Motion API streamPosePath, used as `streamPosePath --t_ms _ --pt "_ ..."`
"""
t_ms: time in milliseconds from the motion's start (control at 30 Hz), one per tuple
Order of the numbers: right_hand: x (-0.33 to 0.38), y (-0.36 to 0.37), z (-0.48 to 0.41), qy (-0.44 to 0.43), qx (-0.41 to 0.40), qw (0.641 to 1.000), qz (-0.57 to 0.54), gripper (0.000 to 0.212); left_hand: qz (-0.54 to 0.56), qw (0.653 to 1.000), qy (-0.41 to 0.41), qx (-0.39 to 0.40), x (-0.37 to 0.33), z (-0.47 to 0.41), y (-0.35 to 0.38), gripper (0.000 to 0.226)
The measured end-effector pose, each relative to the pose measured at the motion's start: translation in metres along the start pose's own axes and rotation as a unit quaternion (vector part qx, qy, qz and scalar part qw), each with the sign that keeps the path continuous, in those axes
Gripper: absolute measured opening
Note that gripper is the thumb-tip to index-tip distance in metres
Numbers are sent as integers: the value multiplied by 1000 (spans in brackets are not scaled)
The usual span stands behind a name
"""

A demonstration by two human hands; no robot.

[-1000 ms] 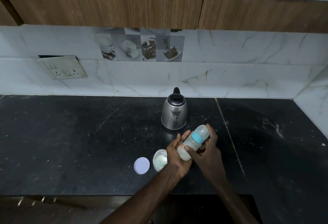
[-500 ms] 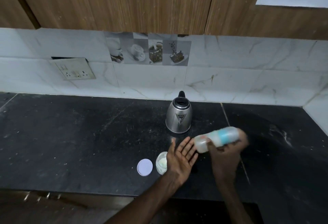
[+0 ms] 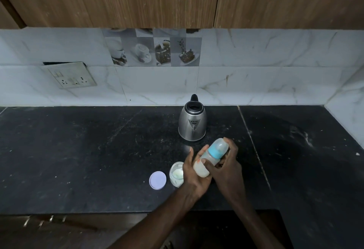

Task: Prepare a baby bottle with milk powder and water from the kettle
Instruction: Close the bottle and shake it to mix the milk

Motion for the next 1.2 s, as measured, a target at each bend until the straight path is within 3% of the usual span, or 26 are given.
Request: streamPosePath --t_ms 67,167,200,300,333,467,633,833,1033,1067,1167,1200 --pt "5 -10 -11 -12 -43 999 -10 95 -24 1000 7 -12 0 -1 -1 76" --pt "9 -31 -25 18 -186 976 -110 93 -42 998 36 -41 -5 -2 -1 73" --pt "10 -31 -25 21 -196 974 -114 93 -42 997 40 -45 -7 -3 -1 72" --pt "10 -9 -15 -5 -49 999 -10 93 -23 998 20 -50 -6 -4 -1 70" --pt "8 -8 -14 -11 -39 999 3 94 -23 998 17 -48 -7 -4 0 71" --pt "12 -28 -18 38 -208 969 -126 94 -39 998 39 -42 -14 -4 3 70" --pt "0 6 8 35 -31 998 -33 95 16 1000 -4 2 -8 -2 6 72" --pt "1 -7 -2 49 -19 993 -106 90 -21 1000 13 3 -10 3 11 64" --pt "22 -50 -29 43 -255 946 -196 91 -52 998 36 -16 -17 3 13 69" --pt "22 -44 -25 43 -238 953 -181 92 -44 998 37 -21 -18 3 13 69" --pt "12 -11 -5 40 -64 993 -88 93 -5 1000 23 -18 -17 2 17 67" --pt "12 -9 -2 26 -50 996 -75 94 1 1000 19 -17 -17 1 19 65"
Point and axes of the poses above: each hand's wrist, its own z-axis away from the middle knuckle, its own y-axis out of the palm, x = y × z, the point moved 5 cm from there along -z, towards the middle knuckle, and after that the axes turned 14 degrees about -x, right-handed, at the moved point
